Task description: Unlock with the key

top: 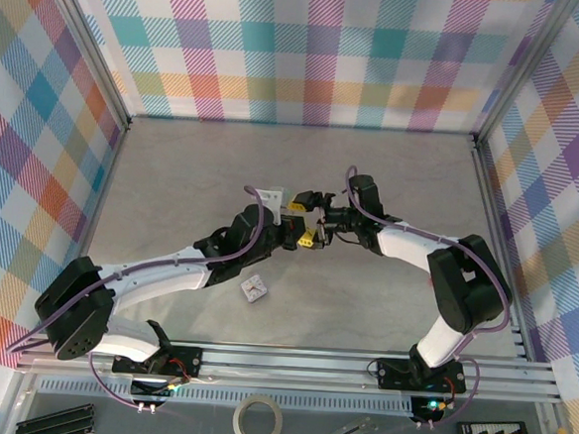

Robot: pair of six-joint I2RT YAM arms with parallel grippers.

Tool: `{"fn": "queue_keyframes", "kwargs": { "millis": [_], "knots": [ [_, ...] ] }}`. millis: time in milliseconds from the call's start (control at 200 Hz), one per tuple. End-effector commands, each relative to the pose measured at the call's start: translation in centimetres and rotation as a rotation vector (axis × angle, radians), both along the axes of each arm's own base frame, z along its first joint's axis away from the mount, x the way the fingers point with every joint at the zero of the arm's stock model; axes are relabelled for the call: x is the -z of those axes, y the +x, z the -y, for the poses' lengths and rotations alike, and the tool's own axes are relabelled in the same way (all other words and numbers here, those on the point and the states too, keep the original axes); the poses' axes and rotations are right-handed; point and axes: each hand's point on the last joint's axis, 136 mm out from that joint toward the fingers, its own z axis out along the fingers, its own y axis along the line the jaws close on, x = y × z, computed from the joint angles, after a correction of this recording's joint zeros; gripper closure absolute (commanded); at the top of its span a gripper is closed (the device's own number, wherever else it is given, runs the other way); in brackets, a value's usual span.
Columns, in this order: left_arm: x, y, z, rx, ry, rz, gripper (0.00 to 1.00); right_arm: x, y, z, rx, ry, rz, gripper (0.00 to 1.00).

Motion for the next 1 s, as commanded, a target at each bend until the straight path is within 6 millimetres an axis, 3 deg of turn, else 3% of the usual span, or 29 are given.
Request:
{"fn": "queue_keyframes", "kwargs": {
  "millis": [0, 310, 495, 800, 950, 970, 995],
  "knots": [
    [-1.0, -0.7, 0.1, 0.014, -0.021, 0.053, 1.0, -0.6, 0.4, 0.5, 0.016, 0.007, 0.028, 0.28],
    [-1.0, -1.6, 0.2, 0.036, -0.025, 0.073, 1.0, 0.4, 0.5, 1.2, 0.031, -0.036, 0.021, 0.5],
    [-0.9, -2.0, -0.2, 0.038, -0.019, 0.078, 1.0, 0.9, 0.6, 1.7, 0.041, -0.065, 0.019, 0.55],
    [-0.7, -2.4, 0.2, 0.062, -0.026, 0.078, 1.0, 0.6, 0.6, 1.7, 0.039, -0.065, 0.027, 1.0],
    [-0.3, -2.5, 0.2, 0.064, -0.024, 0.069, 1.0, 0.3, 0.4, 2.0, 0.036, -0.072, 0.044, 1.0],
    [-0.2, -2.5, 0.1, 0.058, -0.021, 0.061, 0.92, 0.4, 0.3, 2.0, 0.035, -0.074, 0.044, 1.0],
    [-0.1, -2.5, -0.1, 0.047, -0.019, 0.048, 0.73, 0.3, 0.3, 2.1, 0.034, -0.076, 0.053, 1.0]
  ]
}}
